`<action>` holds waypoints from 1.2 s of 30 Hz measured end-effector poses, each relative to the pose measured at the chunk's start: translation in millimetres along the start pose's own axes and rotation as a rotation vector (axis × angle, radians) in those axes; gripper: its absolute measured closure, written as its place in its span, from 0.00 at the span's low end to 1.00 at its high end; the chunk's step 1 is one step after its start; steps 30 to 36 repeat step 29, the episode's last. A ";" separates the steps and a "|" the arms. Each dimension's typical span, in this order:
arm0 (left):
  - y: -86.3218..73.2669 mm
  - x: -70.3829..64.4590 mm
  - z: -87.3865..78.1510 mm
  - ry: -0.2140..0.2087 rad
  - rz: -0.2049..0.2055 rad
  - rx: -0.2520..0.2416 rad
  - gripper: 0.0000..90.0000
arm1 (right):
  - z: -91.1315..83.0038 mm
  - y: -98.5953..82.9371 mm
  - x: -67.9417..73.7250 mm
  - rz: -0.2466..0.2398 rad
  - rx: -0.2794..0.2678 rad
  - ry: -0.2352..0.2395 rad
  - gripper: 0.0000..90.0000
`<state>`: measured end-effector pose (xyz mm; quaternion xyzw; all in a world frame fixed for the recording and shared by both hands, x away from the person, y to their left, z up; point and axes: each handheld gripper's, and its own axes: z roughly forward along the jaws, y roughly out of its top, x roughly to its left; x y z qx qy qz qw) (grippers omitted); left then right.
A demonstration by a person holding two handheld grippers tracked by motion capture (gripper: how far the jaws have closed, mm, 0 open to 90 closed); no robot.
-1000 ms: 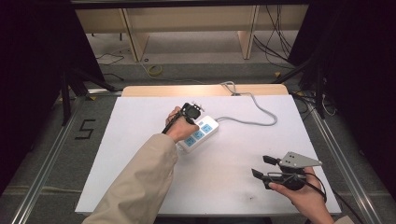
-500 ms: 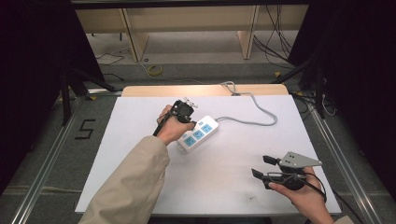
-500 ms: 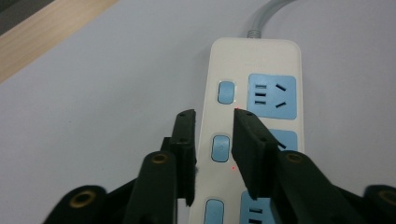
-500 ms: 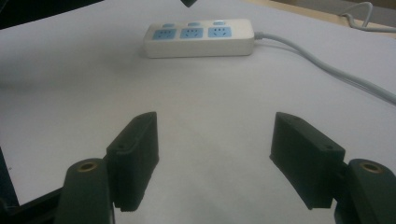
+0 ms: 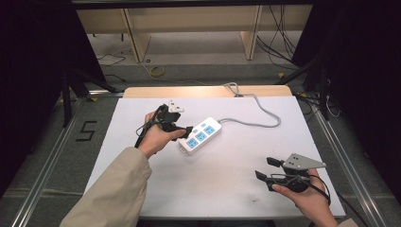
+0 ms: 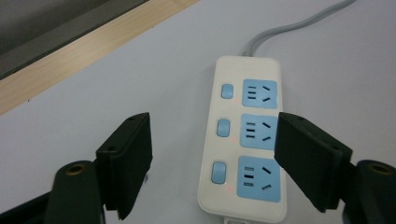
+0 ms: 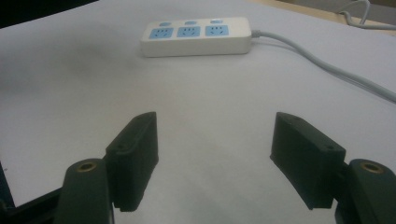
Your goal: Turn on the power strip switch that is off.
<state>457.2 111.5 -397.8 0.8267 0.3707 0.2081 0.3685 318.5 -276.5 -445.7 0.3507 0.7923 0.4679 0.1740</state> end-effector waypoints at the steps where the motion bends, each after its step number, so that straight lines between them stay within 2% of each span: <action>1: -3.8 -0.7 -3.5 -0.006 0.010 -0.013 0.28 | -0.1 0.0 -0.1 0.001 0.001 0.000 0.36; 9: -45.0 -9.5 -34.0 -0.055 0.056 -0.055 0.24 | 0.4 -0.3 -0.4 0.004 0.000 0.000 0.36; 12: -61.8 -12.4 -45.6 -0.064 0.055 -0.073 0.24 | 0.3 -0.1 -0.1 0.003 -0.002 -0.001 0.36; 15: -81.0 -18.7 -53.7 -0.061 0.052 -0.096 0.24 | 0.2 -0.1 0.0 0.004 -0.002 -0.002 0.36; 19: -100.7 -28.5 -62.2 -0.057 0.070 -0.111 0.24 | 0.2 0.3 0.3 0.001 -0.003 -0.002 0.35; 23: -110.1 -32.3 -67.3 -0.051 0.093 -0.105 0.24 | -0.5 0.4 0.2 -0.004 -0.002 0.000 0.35; 25: -112.4 -32.7 -66.6 -0.050 0.091 -0.098 0.24 | -0.4 0.4 -0.3 -0.003 -0.005 -0.001 0.35; 36: -112.3 -33.3 -64.1 -0.053 0.089 -0.092 0.24 | -0.7 0.4 -0.6 -0.001 -0.004 -0.002 0.35</action>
